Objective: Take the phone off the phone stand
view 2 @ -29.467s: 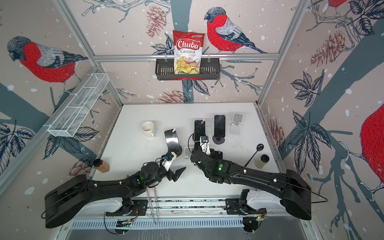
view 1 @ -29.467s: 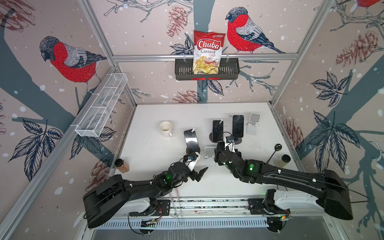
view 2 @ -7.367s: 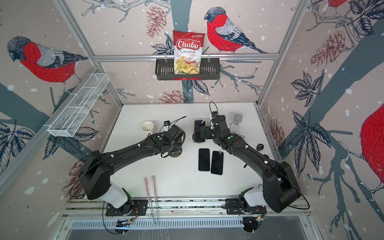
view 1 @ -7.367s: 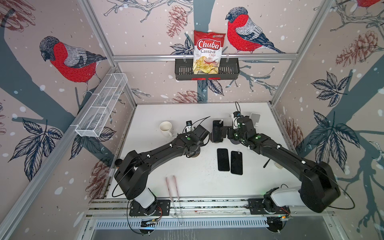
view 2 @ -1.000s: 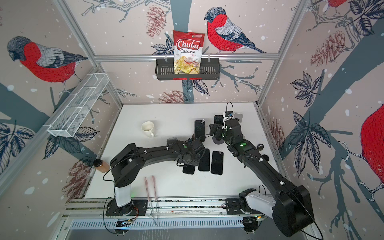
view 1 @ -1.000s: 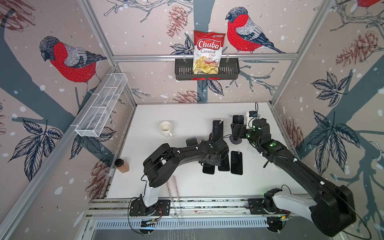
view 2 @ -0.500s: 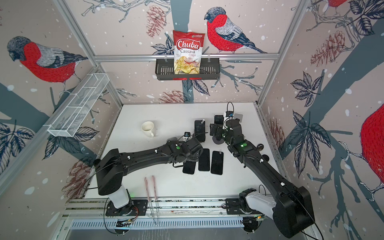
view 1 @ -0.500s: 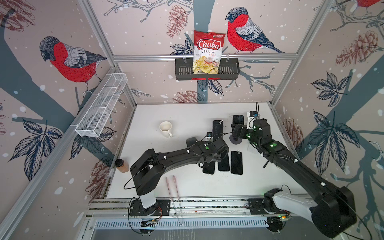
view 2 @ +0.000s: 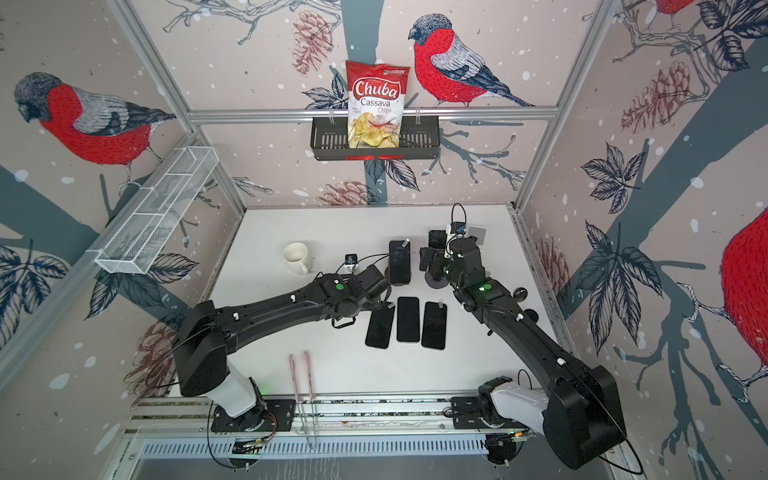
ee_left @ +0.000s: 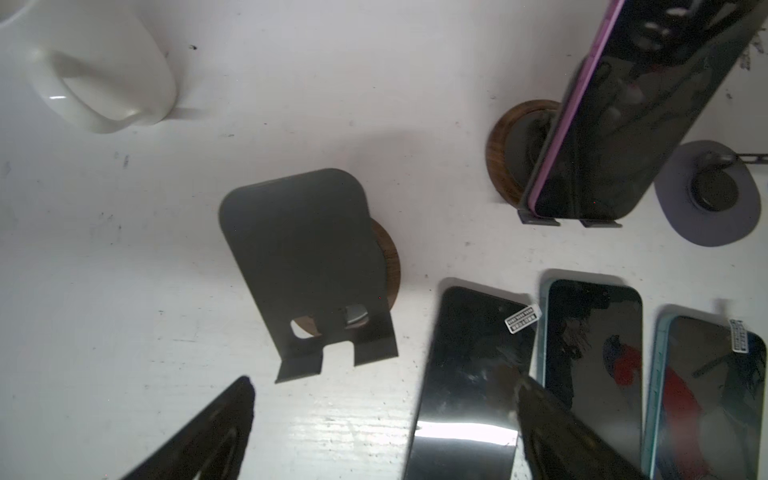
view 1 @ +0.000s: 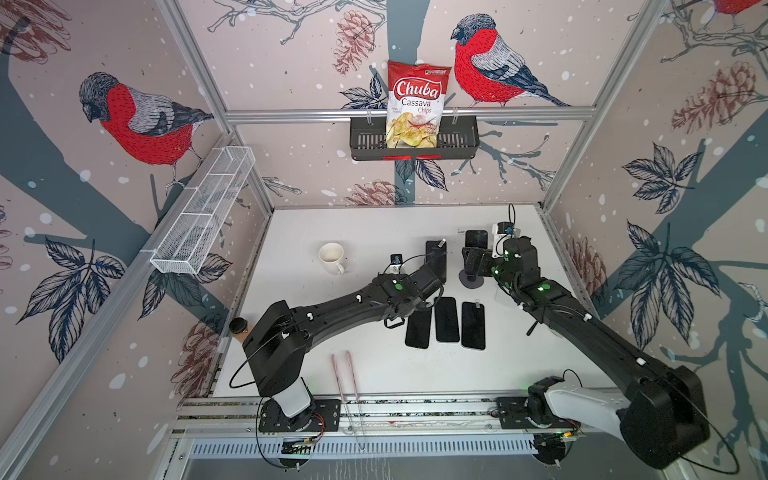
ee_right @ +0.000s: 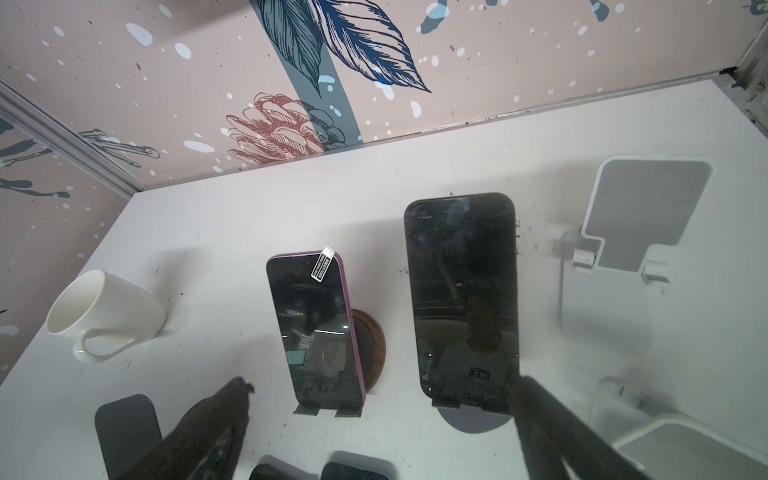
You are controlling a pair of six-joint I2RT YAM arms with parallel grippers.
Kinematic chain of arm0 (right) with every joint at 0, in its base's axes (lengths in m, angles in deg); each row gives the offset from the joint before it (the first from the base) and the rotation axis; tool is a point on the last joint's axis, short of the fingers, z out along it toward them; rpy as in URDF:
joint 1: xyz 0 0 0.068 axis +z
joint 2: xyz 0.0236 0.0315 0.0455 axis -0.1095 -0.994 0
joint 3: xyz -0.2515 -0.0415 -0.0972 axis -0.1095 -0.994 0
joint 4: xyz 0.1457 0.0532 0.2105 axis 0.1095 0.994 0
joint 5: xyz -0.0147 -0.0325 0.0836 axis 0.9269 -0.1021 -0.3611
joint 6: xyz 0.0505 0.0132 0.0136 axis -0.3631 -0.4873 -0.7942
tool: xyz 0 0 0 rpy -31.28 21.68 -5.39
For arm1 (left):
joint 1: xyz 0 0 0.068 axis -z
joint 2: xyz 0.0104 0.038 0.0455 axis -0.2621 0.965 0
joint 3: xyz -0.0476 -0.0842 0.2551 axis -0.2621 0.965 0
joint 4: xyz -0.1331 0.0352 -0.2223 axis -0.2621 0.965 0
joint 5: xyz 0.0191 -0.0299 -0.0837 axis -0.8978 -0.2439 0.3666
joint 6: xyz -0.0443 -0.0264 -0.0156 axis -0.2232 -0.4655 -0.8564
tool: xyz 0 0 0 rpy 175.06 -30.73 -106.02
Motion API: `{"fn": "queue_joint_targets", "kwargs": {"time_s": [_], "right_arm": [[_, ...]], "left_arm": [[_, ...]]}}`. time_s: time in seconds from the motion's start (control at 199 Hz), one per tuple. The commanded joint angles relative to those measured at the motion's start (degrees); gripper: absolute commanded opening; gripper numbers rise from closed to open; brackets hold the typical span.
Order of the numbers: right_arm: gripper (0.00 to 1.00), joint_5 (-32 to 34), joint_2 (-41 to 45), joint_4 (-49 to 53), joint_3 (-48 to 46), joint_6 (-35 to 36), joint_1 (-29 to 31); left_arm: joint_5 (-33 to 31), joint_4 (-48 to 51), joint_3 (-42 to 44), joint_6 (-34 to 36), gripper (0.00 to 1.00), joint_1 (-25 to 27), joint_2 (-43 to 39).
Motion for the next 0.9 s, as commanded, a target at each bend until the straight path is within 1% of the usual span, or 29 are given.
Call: {"fn": "queue_joint_targets", "kwargs": {"time_s": [0.0, 0.151, 0.457, 0.618, 0.899], "right_arm": [[0.99, 0.58, -0.53, -0.99, 0.82, -0.34, -0.05], [0.99, 0.79, -1.24, -0.90, 1.08, -0.27, -0.06], [0.99, 0.06, -2.41, -0.78, 1.60, -0.27, -0.40], [0.99, -0.28, -3.52, -0.32, 2.38, -0.19, -0.50], [0.99, -0.33, -4.54, 0.15, 3.49, -0.19, -0.58]], "left_arm": [[0.30, 0.13, 1.02, -0.47, 0.97, -1.59, -1.23], [-0.64, -2.97, 2.13, 0.16, 0.97, -2.63, -1.70], [-0.82, -8.06, 5.69, -1.07, 0.97, -5.82, -0.38], [-1.04, -10.24, 6.46, -0.37, 0.96, -6.28, 1.10], [0.42, -14.31, 6.51, 2.23, 0.94, -7.99, 3.48]]}}
